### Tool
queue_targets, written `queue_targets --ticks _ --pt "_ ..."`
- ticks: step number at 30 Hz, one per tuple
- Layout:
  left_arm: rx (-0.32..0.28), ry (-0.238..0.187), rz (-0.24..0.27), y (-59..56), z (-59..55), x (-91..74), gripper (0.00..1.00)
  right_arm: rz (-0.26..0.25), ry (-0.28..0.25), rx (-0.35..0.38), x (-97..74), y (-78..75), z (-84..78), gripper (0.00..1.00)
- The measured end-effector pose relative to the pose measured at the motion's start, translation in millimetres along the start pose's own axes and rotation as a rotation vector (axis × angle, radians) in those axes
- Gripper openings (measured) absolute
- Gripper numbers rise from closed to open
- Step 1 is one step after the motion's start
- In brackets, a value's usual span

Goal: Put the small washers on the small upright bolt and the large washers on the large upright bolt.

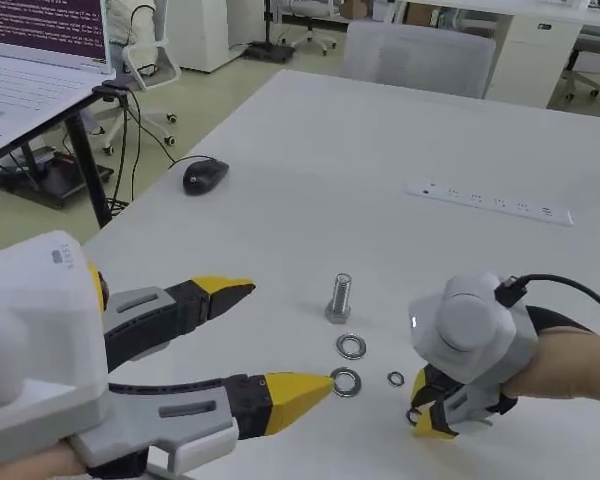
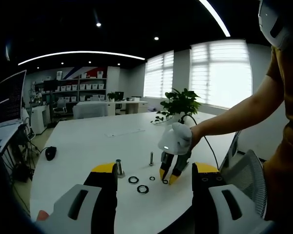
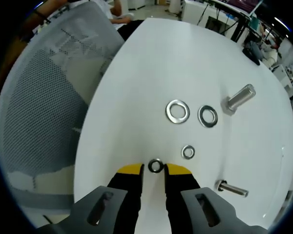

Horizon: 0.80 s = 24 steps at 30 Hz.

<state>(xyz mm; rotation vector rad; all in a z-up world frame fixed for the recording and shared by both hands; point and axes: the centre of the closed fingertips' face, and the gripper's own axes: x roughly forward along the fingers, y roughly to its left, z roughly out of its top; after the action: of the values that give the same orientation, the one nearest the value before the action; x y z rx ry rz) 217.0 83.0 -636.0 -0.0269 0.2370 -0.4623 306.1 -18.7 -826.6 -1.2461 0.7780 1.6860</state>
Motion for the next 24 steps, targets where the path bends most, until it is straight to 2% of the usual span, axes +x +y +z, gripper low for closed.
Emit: queue_targets --ticks 16,19,24 --pt "-0.005 -0.001 -0.017 3.6 -0.1 5.0 0.61 -0.010 0.017 -0.034 -0.4 -2.9 0.9 0.13" --pt "-0.009 0.001 -0.018 3.7 -1.1 5.0 0.61 -0.004 0.005 -0.003 -1.0 -4.9 0.5 0.12" --pt "-0.009 0.010 -0.019 4.2 -3.7 5.8 0.61 -0.006 0.004 0.003 -5.7 -7.2 -1.1 0.12"
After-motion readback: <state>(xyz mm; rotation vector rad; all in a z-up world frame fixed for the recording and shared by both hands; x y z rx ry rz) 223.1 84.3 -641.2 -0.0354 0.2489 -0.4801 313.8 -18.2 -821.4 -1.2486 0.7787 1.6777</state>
